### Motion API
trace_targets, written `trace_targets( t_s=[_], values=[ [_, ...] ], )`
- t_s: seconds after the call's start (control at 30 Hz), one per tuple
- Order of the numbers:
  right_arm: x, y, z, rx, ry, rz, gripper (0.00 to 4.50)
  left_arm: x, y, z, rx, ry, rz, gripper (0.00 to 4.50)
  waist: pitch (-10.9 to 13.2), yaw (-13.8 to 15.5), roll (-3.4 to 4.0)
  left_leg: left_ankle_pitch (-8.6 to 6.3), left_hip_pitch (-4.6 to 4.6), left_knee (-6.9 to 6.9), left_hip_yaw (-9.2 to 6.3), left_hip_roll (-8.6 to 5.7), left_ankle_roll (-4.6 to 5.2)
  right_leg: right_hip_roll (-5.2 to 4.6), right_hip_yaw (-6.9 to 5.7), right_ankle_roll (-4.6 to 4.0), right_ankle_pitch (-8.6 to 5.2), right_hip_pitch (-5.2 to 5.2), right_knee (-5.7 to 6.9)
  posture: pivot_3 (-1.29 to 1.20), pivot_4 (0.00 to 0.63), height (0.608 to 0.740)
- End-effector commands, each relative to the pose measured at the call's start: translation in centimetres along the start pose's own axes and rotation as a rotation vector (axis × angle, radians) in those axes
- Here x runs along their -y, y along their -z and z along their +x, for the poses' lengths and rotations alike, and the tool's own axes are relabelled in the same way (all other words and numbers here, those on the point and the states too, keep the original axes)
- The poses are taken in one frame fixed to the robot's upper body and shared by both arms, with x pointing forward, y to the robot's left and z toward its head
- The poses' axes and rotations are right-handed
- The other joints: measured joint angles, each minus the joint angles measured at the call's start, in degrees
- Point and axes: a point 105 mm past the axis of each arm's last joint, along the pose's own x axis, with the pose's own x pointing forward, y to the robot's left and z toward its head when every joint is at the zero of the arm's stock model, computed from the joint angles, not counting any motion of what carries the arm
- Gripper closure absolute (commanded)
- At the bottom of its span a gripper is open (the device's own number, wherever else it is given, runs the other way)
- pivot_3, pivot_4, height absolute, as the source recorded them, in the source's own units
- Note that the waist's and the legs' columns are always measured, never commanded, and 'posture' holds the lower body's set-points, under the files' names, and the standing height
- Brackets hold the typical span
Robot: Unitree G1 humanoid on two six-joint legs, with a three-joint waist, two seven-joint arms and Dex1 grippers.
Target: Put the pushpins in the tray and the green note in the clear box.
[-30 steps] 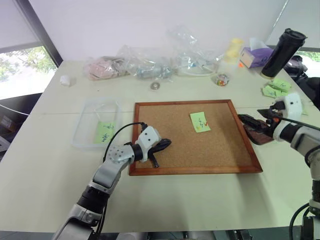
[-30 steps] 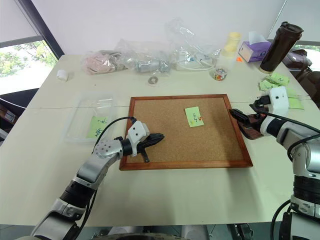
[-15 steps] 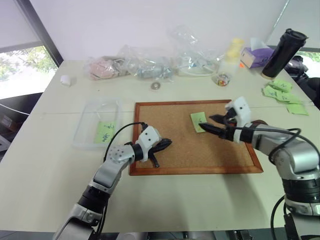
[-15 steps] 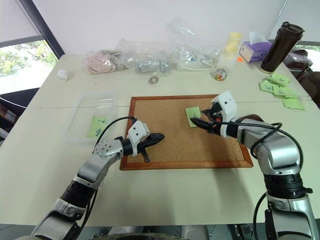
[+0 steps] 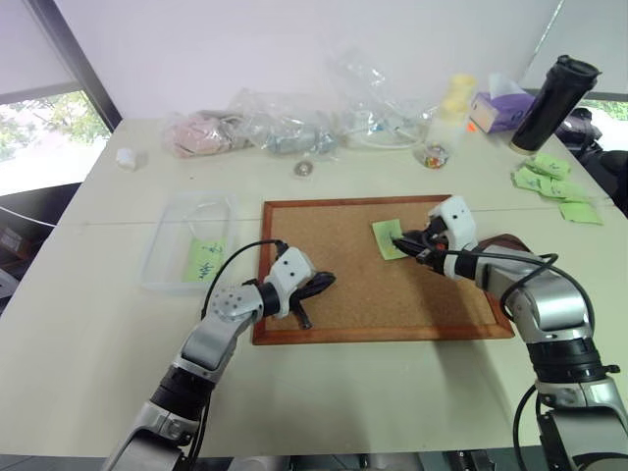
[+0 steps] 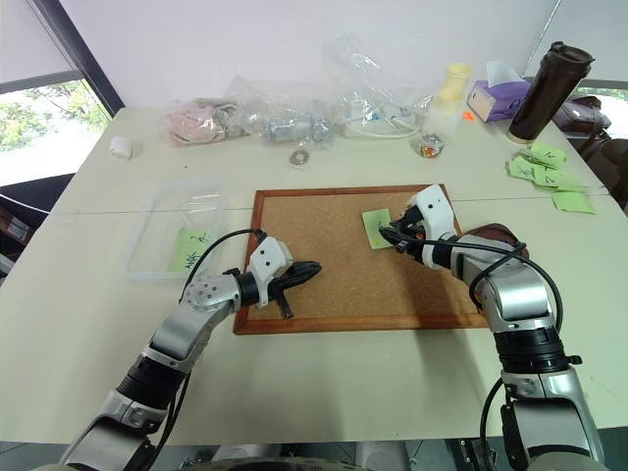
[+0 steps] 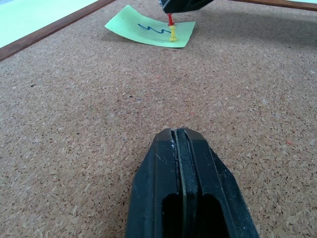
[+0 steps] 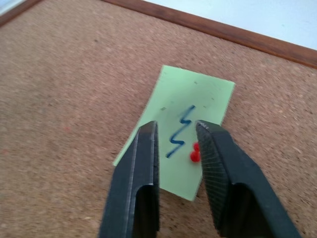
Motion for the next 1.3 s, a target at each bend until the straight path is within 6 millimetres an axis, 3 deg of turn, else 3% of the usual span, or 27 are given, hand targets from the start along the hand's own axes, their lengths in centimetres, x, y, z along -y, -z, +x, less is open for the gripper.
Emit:
trace_targets(
  t_s=[0.03,0.57,0.73,1.0,1.17,1.3],
  values=[
    [0.3,-1.2,-0.1,0.045,0.011,-0.026,3.01,0.0,0.9,-0.3,-0.037,-0.012,-0.011,4.5,0.0,0.0,0.0,0.0,0.0,0.0,0.0,0.0,0.0,0.0,0.0,0.0,0.0,0.0,0.0,0.0,0.15,0.73],
    [1.3,0.7,0.5,0.004,0.043,-0.001,3.01,0.1,0.9,-0.3,-0.039,-0.007,-0.01,4.5,0.0,0.0,0.0,0.0,0.0,-0.01,0.01,0.0,0.0,0.0,0.0,0.0,0.0,-0.01,0.0,0.0,0.15,0.73],
    [1.4,0.8,0.6,0.008,0.049,-0.004,4.47,0.1,0.9,-0.3,-0.039,-0.009,-0.009,4.5,0.0,-0.1,0.0,0.0,0.01,-0.01,0.01,0.01,0.0,0.01,0.0,0.0,0.0,0.0,0.0,0.0,0.15,0.73],
    [1.3,-1.1,-0.4,0.069,0.05,0.0,4.47,0.2,1.0,-0.3,-0.045,-0.006,-0.016,4.5,0.0,0.0,0.0,0.0,0.0,-0.01,0.01,0.01,0.0,0.01,0.01,0.0,0.0,-0.02,0.0,0.0,0.15,0.73],
    [2.3,-4.2,-2.9,0.174,0.102,0.046,4.47,0.3,1.2,-0.3,-0.055,0.0,-0.026,4.5,0.0,0.0,0.03,0.0,-0.11,-0.03,0.01,0.0,0.0,0.0,0.02,0.0,0.0,-0.13,0.0,0.0,0.15,0.73],
    [3.5,-5.6,-5.0,0.229,0.152,0.096,4.47,0.3,1.2,-0.2,-0.058,0.003,-0.03,4.5,0.0,0.0,0.02,0.0,-0.08,-0.03,0.0,0.01,0.0,0.01,0.02,0.0,0.0,-0.09,0.0,0.0,0.15,0.73]
  ],
)
